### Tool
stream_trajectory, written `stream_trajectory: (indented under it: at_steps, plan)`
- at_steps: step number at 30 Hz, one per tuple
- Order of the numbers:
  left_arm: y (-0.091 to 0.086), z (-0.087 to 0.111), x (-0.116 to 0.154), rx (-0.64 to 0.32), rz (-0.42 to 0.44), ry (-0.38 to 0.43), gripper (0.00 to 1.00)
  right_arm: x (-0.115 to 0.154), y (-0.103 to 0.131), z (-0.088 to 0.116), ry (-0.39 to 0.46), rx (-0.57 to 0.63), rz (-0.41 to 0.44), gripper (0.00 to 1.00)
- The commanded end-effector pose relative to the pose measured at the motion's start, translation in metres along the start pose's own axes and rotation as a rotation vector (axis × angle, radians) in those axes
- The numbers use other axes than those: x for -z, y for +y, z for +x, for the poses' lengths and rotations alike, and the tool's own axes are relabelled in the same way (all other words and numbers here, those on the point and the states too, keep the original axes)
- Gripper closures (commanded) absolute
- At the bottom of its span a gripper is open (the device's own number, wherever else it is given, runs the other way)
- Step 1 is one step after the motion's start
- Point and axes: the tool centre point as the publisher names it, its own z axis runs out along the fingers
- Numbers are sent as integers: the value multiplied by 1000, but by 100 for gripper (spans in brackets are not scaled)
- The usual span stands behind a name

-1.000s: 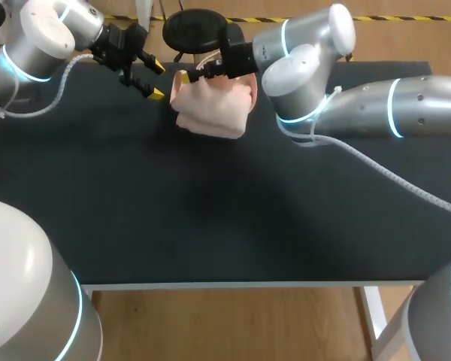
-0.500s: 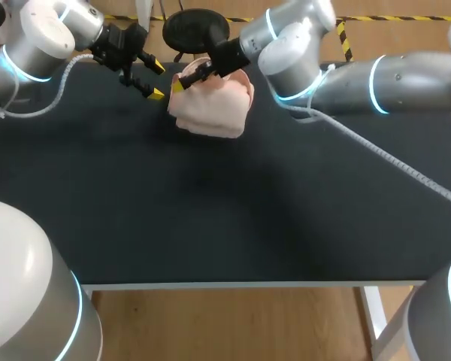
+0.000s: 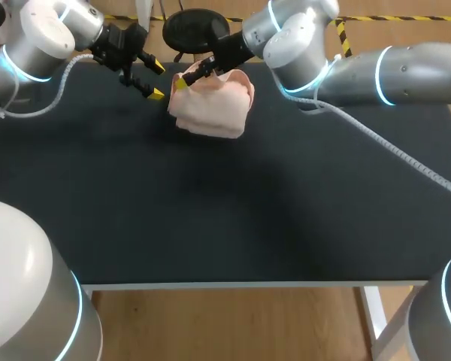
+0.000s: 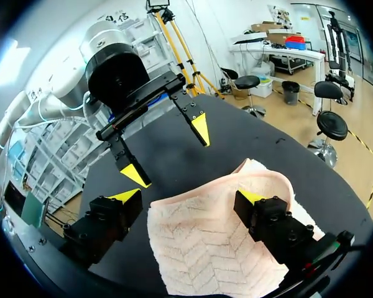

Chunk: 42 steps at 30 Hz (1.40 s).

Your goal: Fold the towel

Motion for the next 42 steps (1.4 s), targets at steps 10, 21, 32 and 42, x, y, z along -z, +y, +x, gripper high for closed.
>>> stream_trajectory:
  at_steps: [10,21,32,42]
  plan:
    - [1,-1,-1,-1,3,-1,0,2,2,-1,3,0,8,0]
    - [1,-1,-1,-1,3,-1,0,2,2,-1,3,0,8,0]
    - [1,-1,-1,-1,3,-1,0,6,-21,-7,-263,41,184,0]
    - [1,-1,-1,-1,3,-1,0,26,15,-18,-533,517,338,0]
